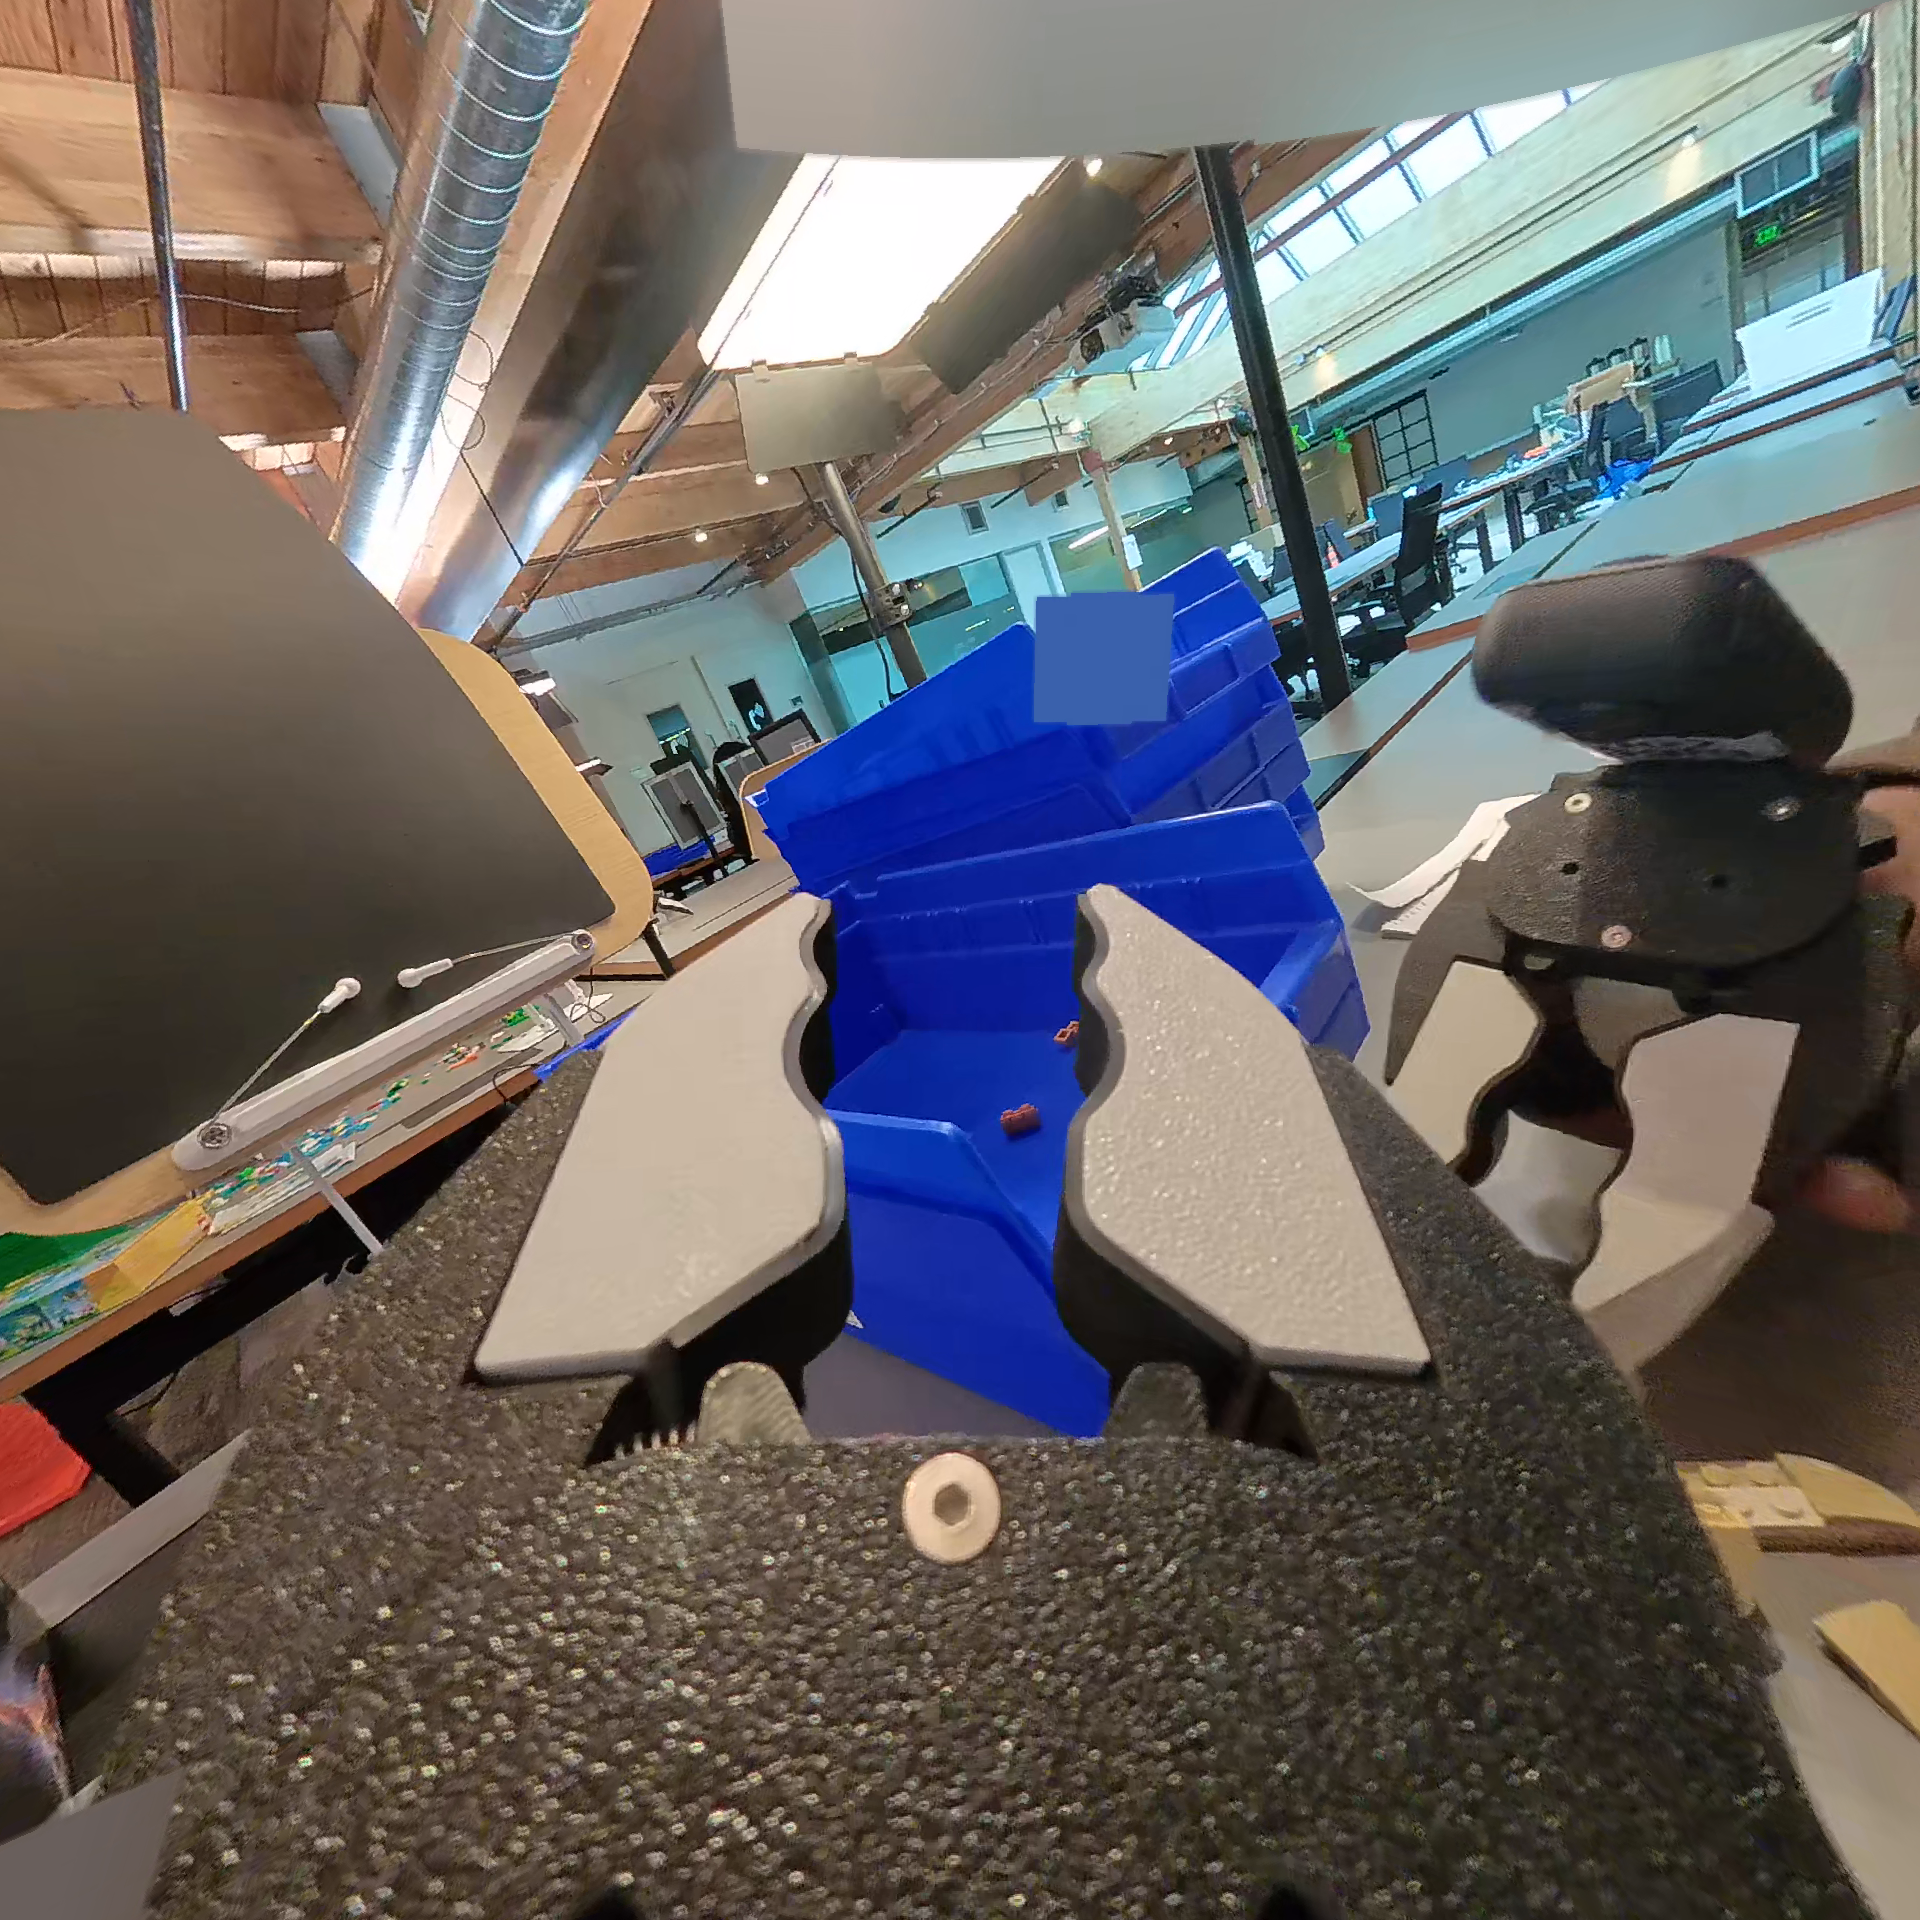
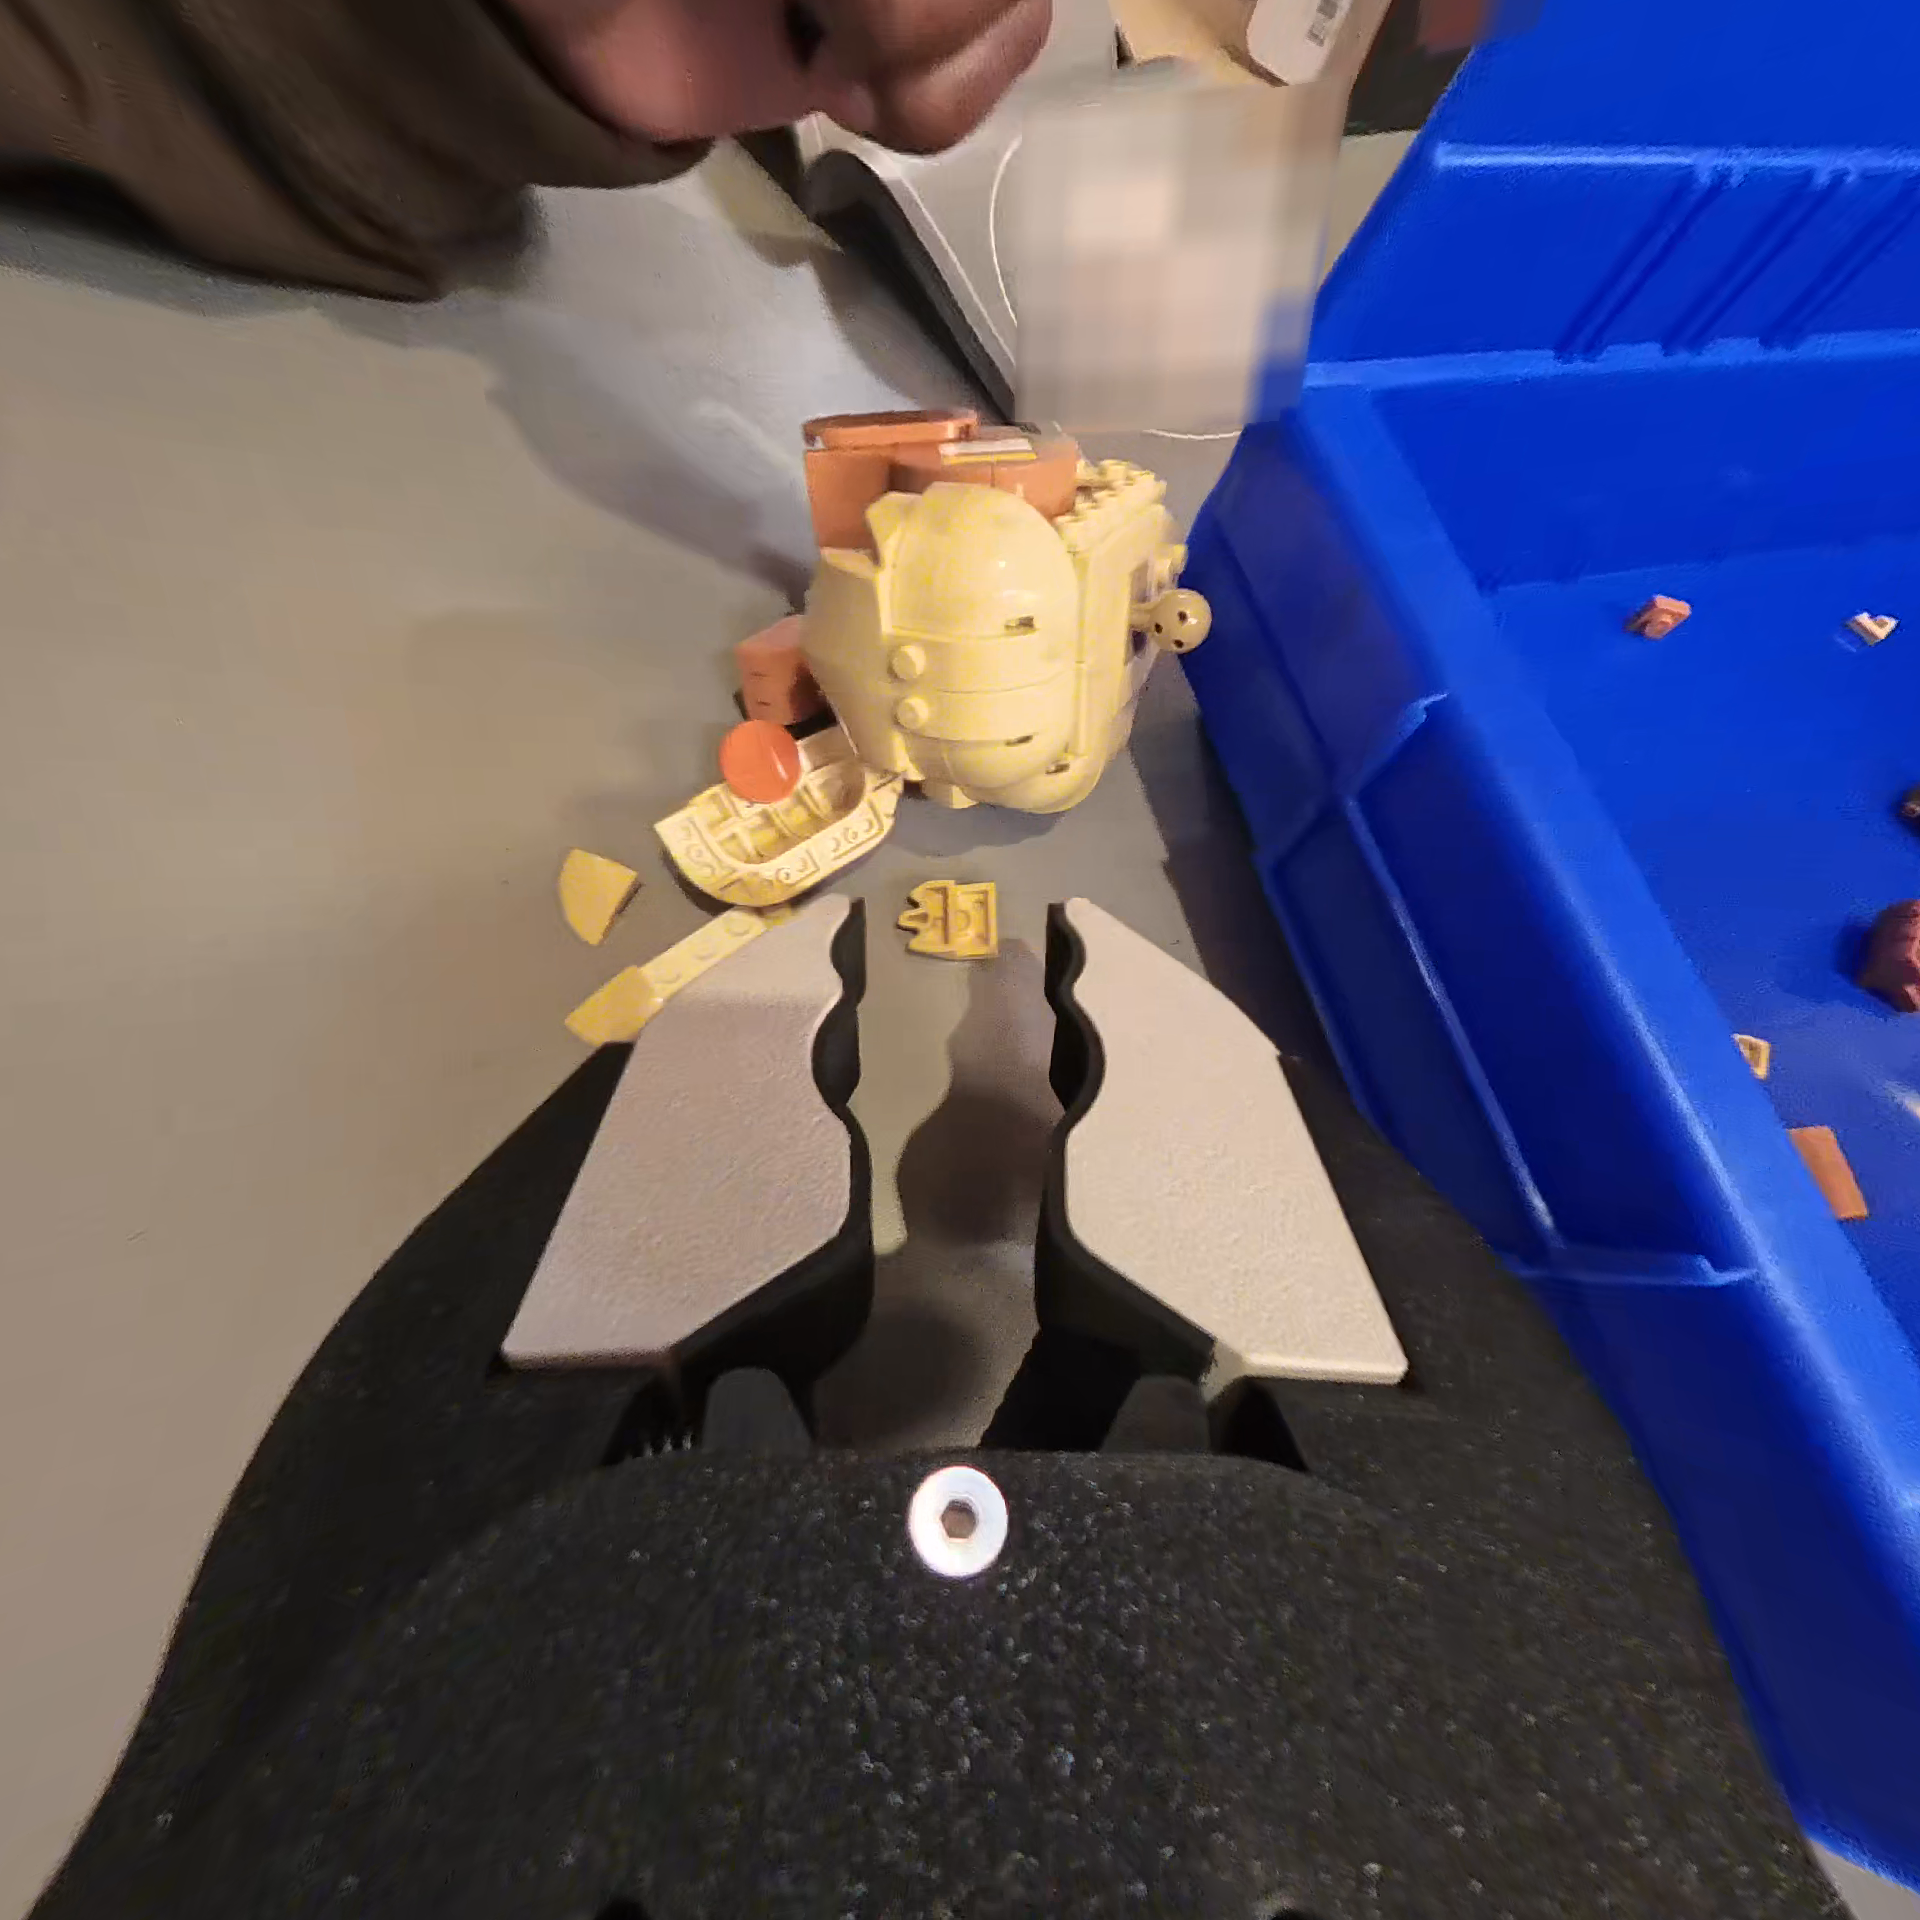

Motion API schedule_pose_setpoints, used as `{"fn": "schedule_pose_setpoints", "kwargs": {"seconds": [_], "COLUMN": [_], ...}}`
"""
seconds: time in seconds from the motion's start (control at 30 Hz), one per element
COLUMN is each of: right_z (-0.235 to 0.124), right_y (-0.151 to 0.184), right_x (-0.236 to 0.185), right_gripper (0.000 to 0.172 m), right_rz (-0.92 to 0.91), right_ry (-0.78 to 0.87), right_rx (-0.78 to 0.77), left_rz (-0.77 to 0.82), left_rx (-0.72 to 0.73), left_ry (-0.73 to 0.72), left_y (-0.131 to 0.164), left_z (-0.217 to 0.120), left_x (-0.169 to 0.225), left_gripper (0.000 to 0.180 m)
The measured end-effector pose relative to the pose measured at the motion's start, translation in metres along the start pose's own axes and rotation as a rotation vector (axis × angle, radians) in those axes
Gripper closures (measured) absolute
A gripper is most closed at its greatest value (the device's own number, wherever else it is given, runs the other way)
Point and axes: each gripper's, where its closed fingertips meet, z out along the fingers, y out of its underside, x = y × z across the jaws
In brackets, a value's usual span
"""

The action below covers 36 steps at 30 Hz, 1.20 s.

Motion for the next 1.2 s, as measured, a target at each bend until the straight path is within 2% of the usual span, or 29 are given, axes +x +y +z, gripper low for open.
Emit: {"fn": "schedule_pose_setpoints", "kwargs": {"seconds": [0.33,0.4,0.63,0.67,0.77,0.87,0.97,1.03,1.2], "right_z": [0.021,0.023,0.017,0.013,-0.01,-0.038,-0.049,-0.037,-0.028], "right_y": [0.013,0.013,0.008,0.002,-0.042,-0.091,-0.109,-0.1,-0.051], "right_x": [0.006,0.009,0.004,0.002,0.007,0.044,0.083,0.077,0.013], "right_gripper": [0.145,0.151,0.154,0.168,0.172,0.172,0.172,0.169,0.152], "right_rz": [-0.012,-0.002,-0.094,-0.125,-0.164,-0.129,-0.053,-0.01,-0.133], "right_ry": [-0.018,-0.012,0.007,0.008,0.061,0.247,0.386,0.28,0.006], "right_rx": [-0.158,-0.166,-0.122,-0.096,0.08,0.259,0.299,0.212,0.01], "left_rz": [0.024,0.015,0.0,-0.001,-0.006,-0.006,-0.005,-0.002,-0.015], "left_rx": [-0.016,-0.015,-0.024,-0.024,-0.021,-0.02,-0.018,-0.017,-0.012], "left_ry": [0.002,0.0,-0.007,-0.009,-0.02,-0.021,-0.019,-0.021,-0.027], "left_y": [0.003,0.003,0.008,0.009,0.008,0.008,0.008,0.007,0.005], "left_z": [-0.007,-0.009,-0.014,-0.014,-0.015,-0.015,-0.015,-0.015,-0.016], "left_x": [-0.001,-0.003,-0.009,-0.01,-0.012,-0.012,-0.011,-0.012,-0.013], "left_gripper": [0.138,0.138,0.139,0.139,0.139,0.139,0.14,0.14,0.14]}}
